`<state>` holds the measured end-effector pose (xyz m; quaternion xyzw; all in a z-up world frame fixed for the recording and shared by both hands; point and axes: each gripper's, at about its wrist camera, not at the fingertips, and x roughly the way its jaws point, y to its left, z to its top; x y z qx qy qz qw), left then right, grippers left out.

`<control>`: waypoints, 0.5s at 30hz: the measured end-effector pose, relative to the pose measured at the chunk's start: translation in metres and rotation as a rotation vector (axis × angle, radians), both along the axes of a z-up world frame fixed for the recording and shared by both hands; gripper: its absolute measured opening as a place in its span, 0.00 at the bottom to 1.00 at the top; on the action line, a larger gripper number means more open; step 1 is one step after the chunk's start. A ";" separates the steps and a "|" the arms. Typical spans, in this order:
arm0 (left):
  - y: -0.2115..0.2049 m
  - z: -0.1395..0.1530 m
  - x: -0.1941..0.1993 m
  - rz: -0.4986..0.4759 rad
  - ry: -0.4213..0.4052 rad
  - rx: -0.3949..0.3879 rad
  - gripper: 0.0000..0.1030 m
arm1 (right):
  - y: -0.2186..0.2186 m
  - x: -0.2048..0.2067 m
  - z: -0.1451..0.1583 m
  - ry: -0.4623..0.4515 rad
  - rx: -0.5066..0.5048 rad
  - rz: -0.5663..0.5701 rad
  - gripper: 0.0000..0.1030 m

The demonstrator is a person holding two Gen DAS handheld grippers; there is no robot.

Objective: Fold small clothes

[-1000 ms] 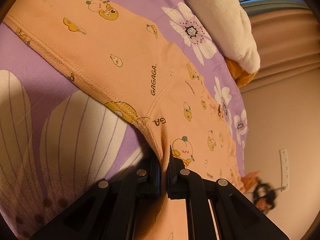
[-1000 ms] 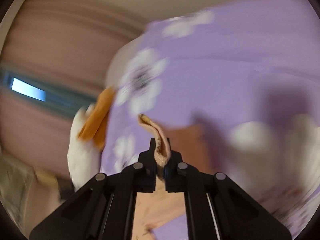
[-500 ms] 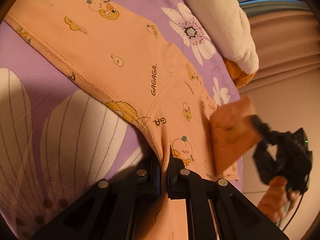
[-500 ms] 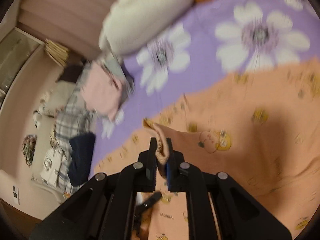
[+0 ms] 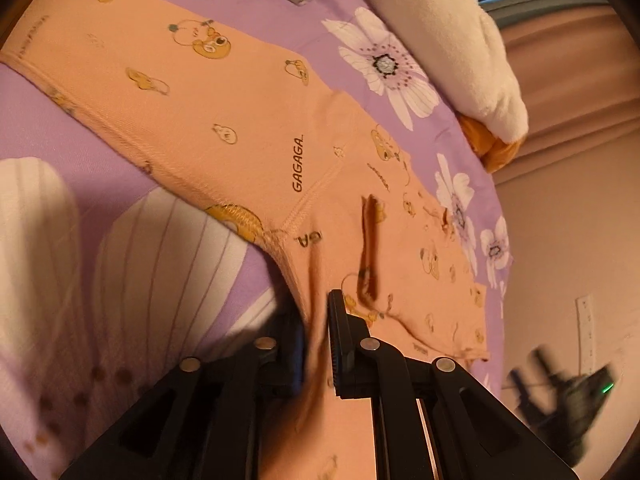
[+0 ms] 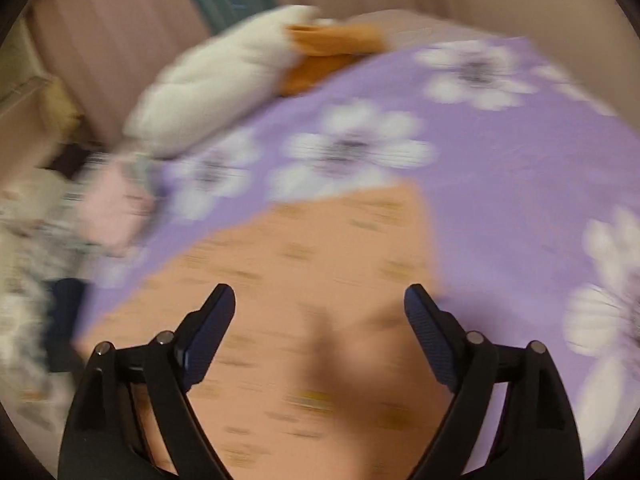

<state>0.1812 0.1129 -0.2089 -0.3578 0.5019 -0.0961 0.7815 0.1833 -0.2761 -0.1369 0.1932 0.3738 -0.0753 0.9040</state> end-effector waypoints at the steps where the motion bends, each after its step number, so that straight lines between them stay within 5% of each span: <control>1: -0.003 0.008 -0.002 -0.002 0.006 0.057 0.12 | -0.007 -0.006 -0.012 0.023 -0.003 -0.014 0.83; 3: -0.010 0.025 -0.008 -0.009 -0.022 0.162 0.27 | -0.023 -0.008 -0.037 0.078 0.045 -0.008 0.74; 4: -0.015 0.034 -0.012 -0.019 -0.066 0.163 0.31 | -0.027 -0.004 -0.046 0.110 0.060 0.011 0.62; 6: -0.021 0.047 -0.015 -0.036 -0.126 0.116 0.40 | -0.035 0.000 -0.059 0.186 0.024 -0.017 0.53; 10: -0.033 0.049 -0.008 -0.079 -0.152 0.036 0.40 | -0.038 -0.001 -0.063 0.157 0.004 -0.017 0.53; 13: -0.031 0.047 -0.006 -0.017 -0.082 0.134 0.40 | -0.039 -0.002 -0.063 0.152 0.000 -0.015 0.56; 15: -0.015 0.057 -0.016 0.106 -0.110 0.151 0.40 | -0.040 -0.004 -0.066 0.154 -0.003 -0.015 0.56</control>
